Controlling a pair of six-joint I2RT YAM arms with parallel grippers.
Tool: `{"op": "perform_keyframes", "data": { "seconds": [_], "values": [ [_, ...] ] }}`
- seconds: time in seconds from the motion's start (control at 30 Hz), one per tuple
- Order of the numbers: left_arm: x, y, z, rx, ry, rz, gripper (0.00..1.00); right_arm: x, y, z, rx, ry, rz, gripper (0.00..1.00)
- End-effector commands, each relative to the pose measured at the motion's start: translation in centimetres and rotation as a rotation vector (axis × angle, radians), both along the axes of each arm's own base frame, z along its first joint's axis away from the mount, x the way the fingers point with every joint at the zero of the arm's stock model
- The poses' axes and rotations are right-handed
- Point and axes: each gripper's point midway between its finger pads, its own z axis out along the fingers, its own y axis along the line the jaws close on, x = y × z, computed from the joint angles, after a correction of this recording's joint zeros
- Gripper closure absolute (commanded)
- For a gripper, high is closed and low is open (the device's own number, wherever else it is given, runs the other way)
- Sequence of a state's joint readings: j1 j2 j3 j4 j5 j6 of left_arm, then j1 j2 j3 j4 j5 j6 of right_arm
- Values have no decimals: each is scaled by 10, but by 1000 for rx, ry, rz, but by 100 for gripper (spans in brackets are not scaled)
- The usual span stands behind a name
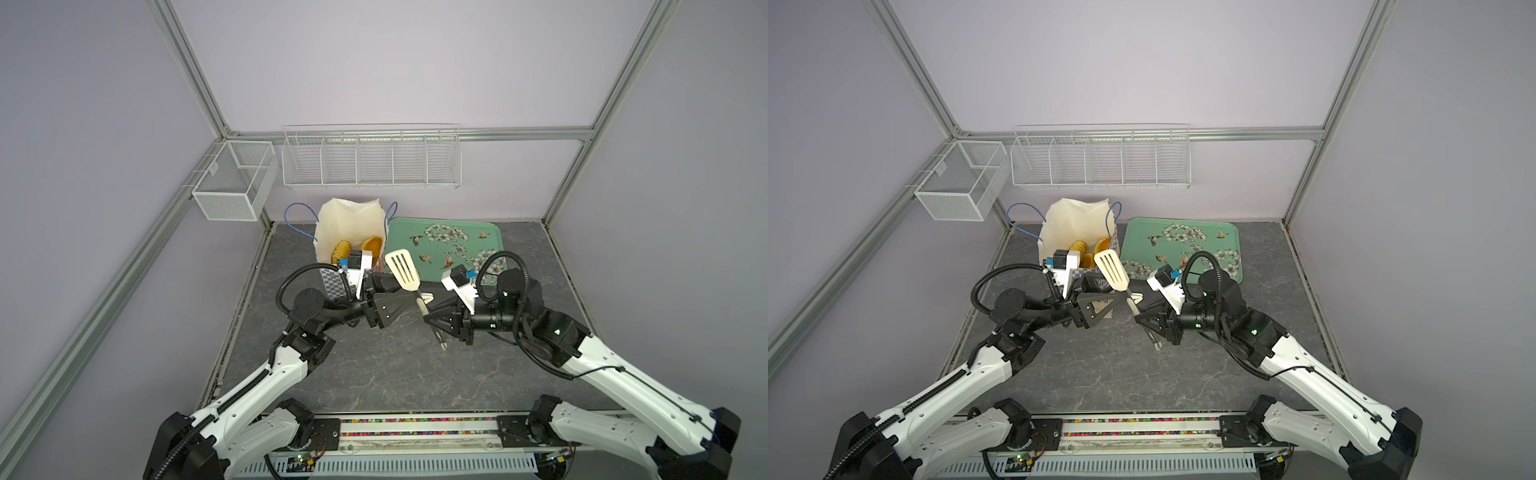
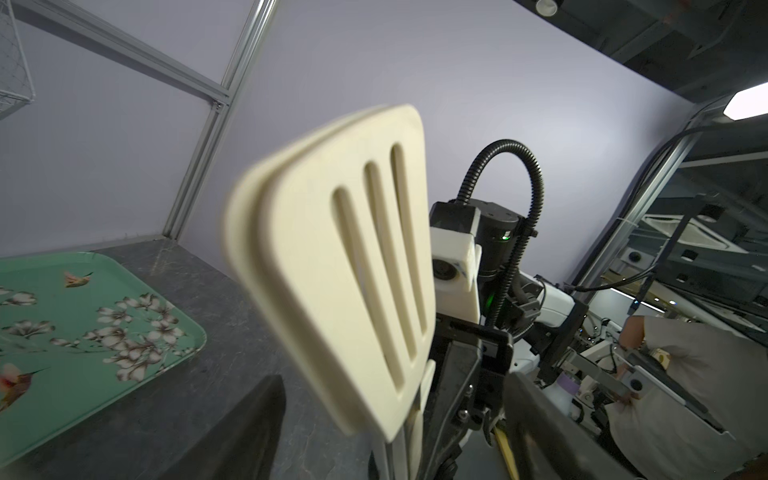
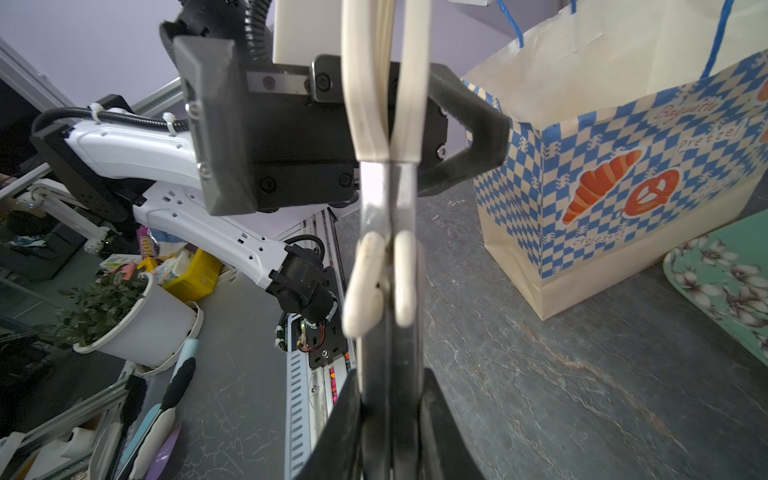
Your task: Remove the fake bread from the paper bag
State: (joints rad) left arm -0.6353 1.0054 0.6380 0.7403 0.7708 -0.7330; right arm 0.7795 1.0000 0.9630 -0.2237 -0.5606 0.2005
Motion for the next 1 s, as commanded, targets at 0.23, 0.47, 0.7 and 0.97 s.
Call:
{"op": "perform_keyframes", "data": {
  "seconds": [0.23, 0.47, 0.7, 0.97],
  "values": [
    [-17, 0, 37, -71, -72, -94, 39, -8, 13, 15, 89, 33, 122, 93],
    [-17, -2, 41, -84, -66, -117, 68, -2, 15, 15, 94, 62, 132, 93],
    [-16, -3, 39, -79, -64, -118, 100, 5, 16, 13, 87, 80, 119, 91],
    [-13, -1, 42, -84, -61, -86, 100, 19, 14, 11, 78, 57, 39, 74]
  ]
}}
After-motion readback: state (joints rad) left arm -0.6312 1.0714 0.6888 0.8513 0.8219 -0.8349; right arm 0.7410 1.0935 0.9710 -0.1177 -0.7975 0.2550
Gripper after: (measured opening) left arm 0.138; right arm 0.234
